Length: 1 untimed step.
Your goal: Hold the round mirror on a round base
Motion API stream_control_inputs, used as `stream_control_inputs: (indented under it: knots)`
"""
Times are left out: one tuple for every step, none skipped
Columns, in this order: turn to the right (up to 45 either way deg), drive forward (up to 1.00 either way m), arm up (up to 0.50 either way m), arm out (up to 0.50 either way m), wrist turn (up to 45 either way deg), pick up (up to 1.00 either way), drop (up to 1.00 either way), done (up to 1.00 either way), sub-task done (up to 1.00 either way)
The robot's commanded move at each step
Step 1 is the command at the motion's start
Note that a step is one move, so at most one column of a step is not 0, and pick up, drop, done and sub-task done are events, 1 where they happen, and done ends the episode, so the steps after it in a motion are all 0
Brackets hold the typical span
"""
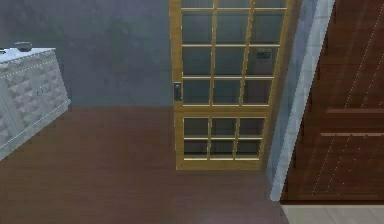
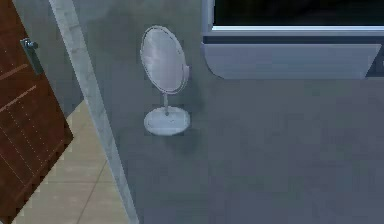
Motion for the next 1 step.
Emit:
stream_control_inputs:
  knots:
    - [0.0,0.0,0.5,0.0,0.0,0.0,0.0,0.0,0.0]
